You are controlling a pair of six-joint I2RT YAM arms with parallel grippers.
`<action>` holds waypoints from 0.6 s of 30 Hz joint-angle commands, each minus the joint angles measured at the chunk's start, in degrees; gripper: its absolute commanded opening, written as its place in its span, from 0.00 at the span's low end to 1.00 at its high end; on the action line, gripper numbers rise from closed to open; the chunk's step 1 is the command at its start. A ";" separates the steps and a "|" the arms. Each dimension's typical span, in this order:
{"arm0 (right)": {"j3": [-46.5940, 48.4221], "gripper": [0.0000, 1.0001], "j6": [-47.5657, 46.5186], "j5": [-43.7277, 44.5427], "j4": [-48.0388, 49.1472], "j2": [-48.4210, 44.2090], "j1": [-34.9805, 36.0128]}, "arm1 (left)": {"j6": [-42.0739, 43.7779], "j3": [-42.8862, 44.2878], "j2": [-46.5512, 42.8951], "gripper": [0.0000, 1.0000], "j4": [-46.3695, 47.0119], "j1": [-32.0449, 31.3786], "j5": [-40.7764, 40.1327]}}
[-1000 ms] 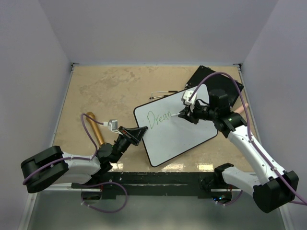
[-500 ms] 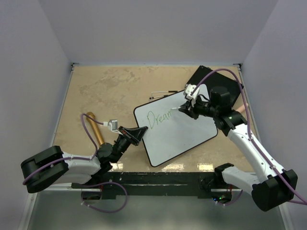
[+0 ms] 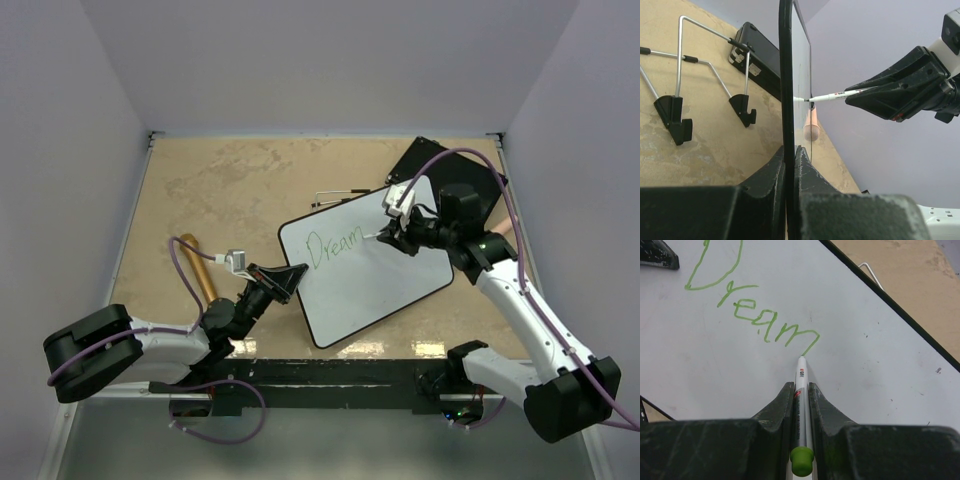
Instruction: Write a sentence on the whiteboard
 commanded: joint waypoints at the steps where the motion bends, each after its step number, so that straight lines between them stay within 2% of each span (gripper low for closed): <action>1: 0.21 0.00 -2.87 -0.46 -4.14 -0.57 -0.09 | 7.90 -2.90 0.08 0.00 2.98 -0.12 1.21; 11: 6.71 0.00 1.96 -4.33 -1.42 -3.29 -0.35 | 7.90 -2.90 0.08 0.00 2.90 -0.12 1.30; 18: 2.24 0.00 0.65 -10.65 1.04 -5.05 -4.82 | 8.43 -4.04 -0.62 0.00 2.55 -0.12 1.03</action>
